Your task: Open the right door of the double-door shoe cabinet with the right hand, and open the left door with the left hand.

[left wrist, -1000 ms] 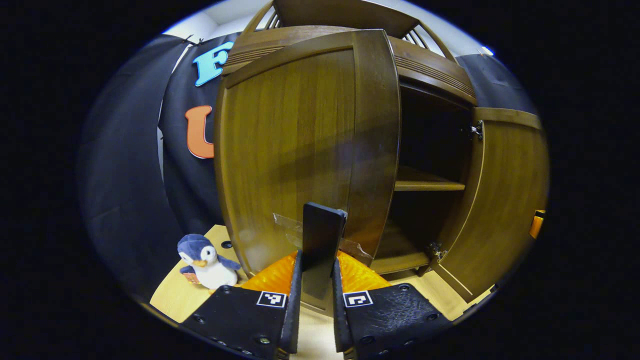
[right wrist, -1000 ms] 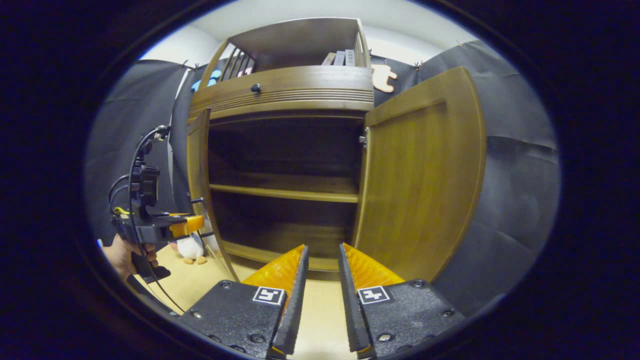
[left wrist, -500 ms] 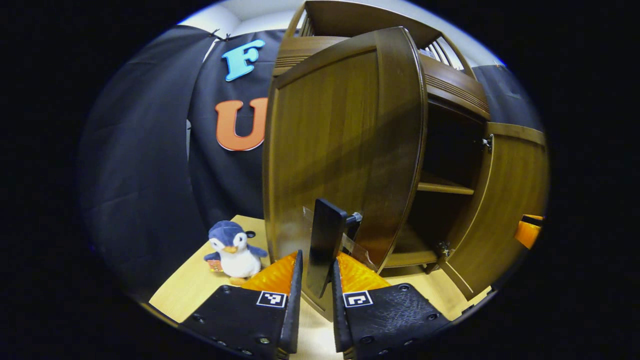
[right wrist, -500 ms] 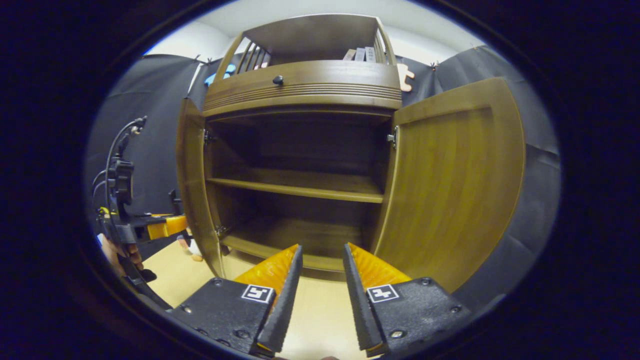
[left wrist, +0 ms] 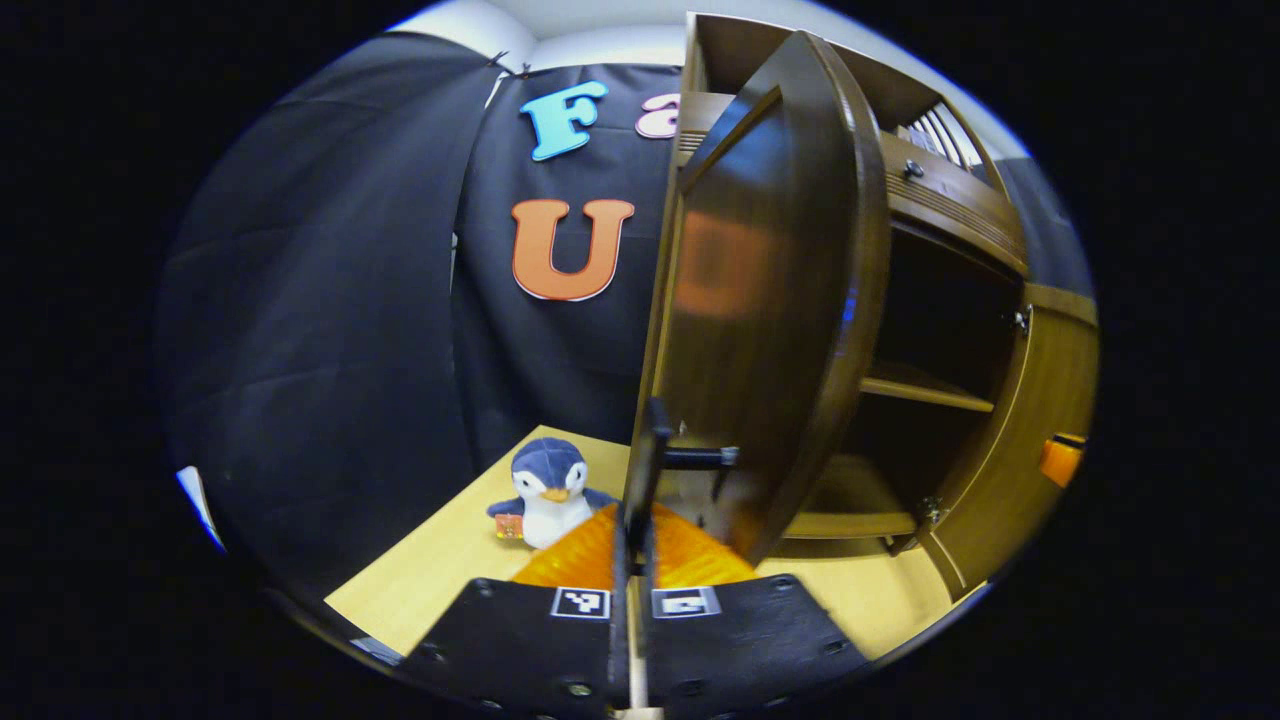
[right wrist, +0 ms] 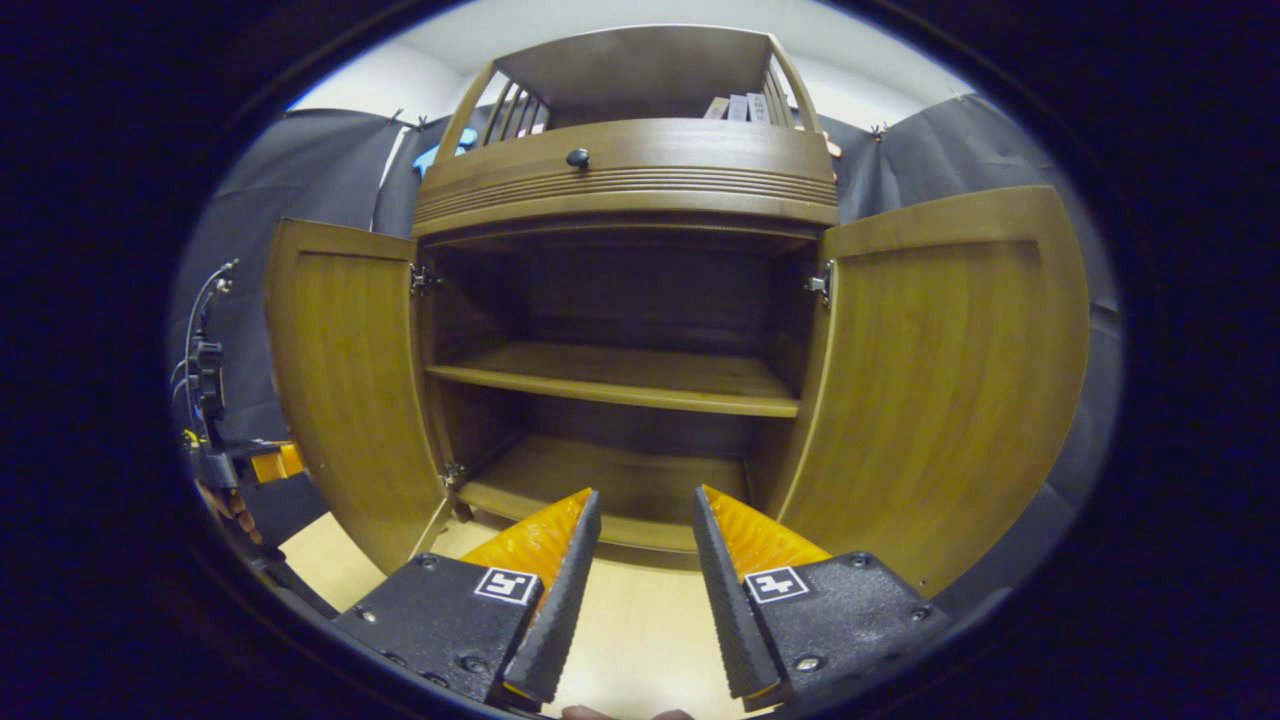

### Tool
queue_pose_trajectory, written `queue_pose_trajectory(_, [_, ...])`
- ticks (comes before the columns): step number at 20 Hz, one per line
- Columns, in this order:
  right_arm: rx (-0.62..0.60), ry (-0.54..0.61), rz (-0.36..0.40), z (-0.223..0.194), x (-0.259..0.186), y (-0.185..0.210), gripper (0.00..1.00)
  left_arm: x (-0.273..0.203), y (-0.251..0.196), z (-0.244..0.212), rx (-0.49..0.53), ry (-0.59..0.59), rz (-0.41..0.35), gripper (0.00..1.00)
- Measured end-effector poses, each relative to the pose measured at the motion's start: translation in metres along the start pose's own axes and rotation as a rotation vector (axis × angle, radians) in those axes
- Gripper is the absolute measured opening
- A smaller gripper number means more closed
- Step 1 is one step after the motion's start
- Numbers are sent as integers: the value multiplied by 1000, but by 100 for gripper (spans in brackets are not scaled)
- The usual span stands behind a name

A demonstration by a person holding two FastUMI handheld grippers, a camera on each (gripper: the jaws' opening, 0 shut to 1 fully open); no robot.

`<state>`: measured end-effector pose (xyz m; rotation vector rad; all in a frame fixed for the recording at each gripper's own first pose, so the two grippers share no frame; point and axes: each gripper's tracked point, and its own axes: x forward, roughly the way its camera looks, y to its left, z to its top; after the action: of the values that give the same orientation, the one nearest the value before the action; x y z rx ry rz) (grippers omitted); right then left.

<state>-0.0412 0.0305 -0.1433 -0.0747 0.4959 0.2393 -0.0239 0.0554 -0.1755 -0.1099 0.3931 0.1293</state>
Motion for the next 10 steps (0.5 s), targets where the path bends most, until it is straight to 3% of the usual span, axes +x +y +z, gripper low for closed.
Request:
queue_pose_trajectory(6, [-28, -3, -1, 6, 4, 22, 62, 2, 16, 1, 49, 0, -52, 8])
queue_pose_trajectory(8, [-38, -1, -4, 7, 4, 29, 62, -1, 23, 4, 56, -4, -69, 12])
queue_pose_trajectory(9, [-44, 0, -8, 7, 5, 31, 62, -3, 28, 4, 65, -7, -75, 22])
queue_pose_trajectory(10, [-49, 1, -11, 7, 6, 34, 62, -5, 33, 6, 69, -9, -78, 13])
